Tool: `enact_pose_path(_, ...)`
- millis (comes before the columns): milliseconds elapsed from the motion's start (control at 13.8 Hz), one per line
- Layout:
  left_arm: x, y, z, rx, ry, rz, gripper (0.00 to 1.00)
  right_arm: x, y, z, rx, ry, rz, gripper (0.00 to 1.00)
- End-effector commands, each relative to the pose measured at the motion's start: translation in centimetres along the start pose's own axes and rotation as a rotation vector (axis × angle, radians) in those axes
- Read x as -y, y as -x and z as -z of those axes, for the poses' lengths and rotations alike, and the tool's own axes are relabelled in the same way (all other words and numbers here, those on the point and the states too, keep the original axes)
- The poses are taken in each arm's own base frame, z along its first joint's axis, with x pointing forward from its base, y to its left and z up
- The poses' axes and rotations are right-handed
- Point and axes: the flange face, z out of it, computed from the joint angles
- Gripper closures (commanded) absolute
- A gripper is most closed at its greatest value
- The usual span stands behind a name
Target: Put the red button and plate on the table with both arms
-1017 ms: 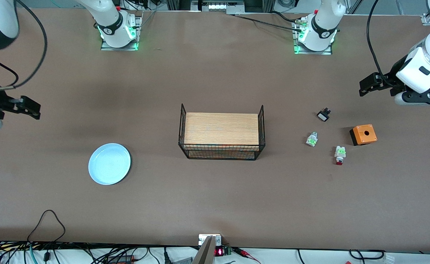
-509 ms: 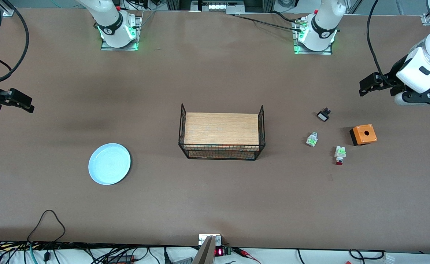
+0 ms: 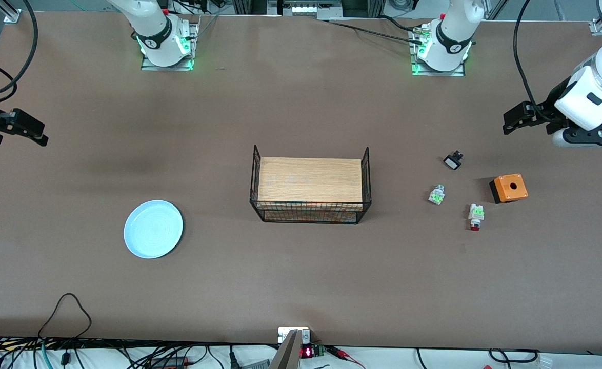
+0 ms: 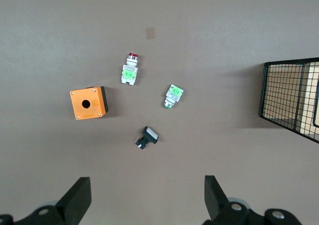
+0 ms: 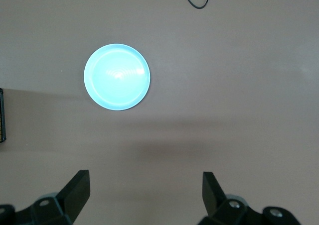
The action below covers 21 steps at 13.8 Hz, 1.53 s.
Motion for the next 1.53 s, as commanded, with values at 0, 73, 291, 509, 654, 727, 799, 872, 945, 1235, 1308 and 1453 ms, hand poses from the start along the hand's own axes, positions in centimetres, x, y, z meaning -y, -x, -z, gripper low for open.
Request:
enact_pose_path(0, 0.1, -0.1, 0.6, 0.004, -0.009, 0.001, 0.00, 0.1, 0.6, 0.0, -0.007, -0.018, -0.016, 0.00)
enact_pose_path(73, 0.1, -0.1, 0.6, 0.004, -0.009, 0.001, 0.00, -0.1, 0.5, -0.2, -0.006, -0.021, -0.020, 0.00)
enact_pose_path(291, 0.1, -0.1, 0.6, 0.004, -0.009, 0.001, 0.00, -0.1, 0.1, -0.6, 0.002, -0.018, -0.020, 0.00)
enact_pose_path(509, 0.1, -0.1, 0.6, 0.004, -0.009, 0.001, 0.00, -0.2, -0.8, 0.1, -0.014, -0.008, -0.017, 0.00)
enact_pose_path(654, 0.1, -0.1, 0.6, 0.004, -0.009, 0.001, 0.00, -0.2, -0.9, 0.3, -0.032, 0.025, -0.009, 0.00)
enact_pose_path(727, 0.1, -0.1, 0.6, 0.004, -0.009, 0.001, 0.00, -0.3, -1.0, 0.6, -0.051, 0.032, -0.009, 0.00)
enact_pose_path(799, 0.1, -0.1, 0.6, 0.004, -0.009, 0.001, 0.00, -0.5, -0.8, 0.8, -0.053, 0.020, -0.019, 0.00)
enact_pose_path(872, 0.1, -0.1, 0.6, 0.004, -0.009, 0.001, 0.00, -0.6, -0.4, 1.1, -0.052, 0.016, -0.021, 0.00)
enact_pose_path(945, 0.1, -0.1, 0.6, 0.004, -0.009, 0.001, 0.00, -0.7, 0.1, 1.2, -0.041, 0.014, -0.020, 0.00)
enact_pose_path(1235, 0.1, -0.1, 0.6, 0.004, -0.009, 0.001, 0.00, -0.8, 0.6, 1.1, -0.030, 0.012, -0.023, 0.00)
enact_pose_path(1308, 0.1, -0.1, 0.6, 0.004, -0.009, 0.001, 0.00, -0.8, 0.5, 1.0, -0.029, 0.010, -0.069, 0.00)
enact_pose_path(1453, 0.1, -0.1, 0.6, 0.004, -0.009, -0.001, 0.00, -0.7, 0.4, 0.9, -0.025, 0.010, -0.120, 0.00)
